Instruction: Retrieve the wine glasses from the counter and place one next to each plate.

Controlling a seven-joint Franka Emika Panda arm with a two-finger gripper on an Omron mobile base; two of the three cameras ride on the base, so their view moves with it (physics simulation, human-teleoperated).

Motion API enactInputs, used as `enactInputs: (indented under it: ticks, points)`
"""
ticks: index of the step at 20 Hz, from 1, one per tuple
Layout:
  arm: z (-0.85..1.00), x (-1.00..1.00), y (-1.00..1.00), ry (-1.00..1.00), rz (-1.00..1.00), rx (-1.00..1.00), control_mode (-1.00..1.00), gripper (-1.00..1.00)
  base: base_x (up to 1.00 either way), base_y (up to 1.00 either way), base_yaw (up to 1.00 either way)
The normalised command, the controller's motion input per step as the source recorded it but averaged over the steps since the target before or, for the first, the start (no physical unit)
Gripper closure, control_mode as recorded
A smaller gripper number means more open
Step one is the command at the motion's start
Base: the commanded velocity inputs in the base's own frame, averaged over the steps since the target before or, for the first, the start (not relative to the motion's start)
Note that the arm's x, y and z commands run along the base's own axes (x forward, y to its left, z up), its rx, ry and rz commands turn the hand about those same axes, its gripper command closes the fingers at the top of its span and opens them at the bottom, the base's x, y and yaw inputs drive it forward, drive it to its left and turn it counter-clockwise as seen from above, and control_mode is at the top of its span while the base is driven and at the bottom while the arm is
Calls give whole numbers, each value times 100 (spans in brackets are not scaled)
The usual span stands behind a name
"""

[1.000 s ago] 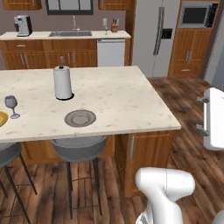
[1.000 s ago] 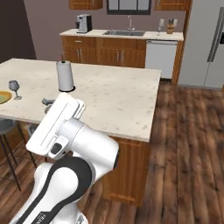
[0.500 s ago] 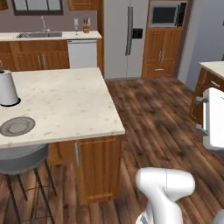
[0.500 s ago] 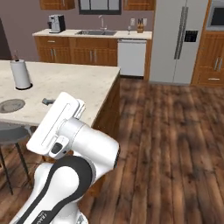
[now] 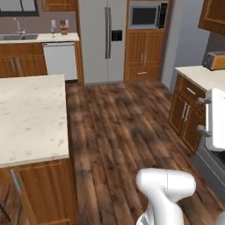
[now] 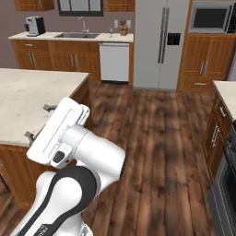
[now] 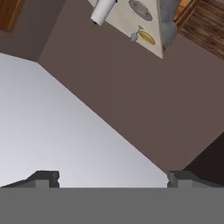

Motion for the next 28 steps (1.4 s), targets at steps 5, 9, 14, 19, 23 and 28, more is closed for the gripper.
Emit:
enactInputs:
  ticks: [5,9,14,19,23,28]
  points:
    - [0,0,0,0,0,0,100,-100,100,-93,0]
    - [0,0,0,0,0,0,100,-100,100,-89,0]
    - [0,0,0,0,0,0,100,-100,100,-16,0]
    - [0,0,0,0,0,0,100,-100,100,27,0]
    - [0,0,0,0,0,0,100,-100,100,0,0]
    - [0,0,0,0,0,0,100,-100,100,3,0]
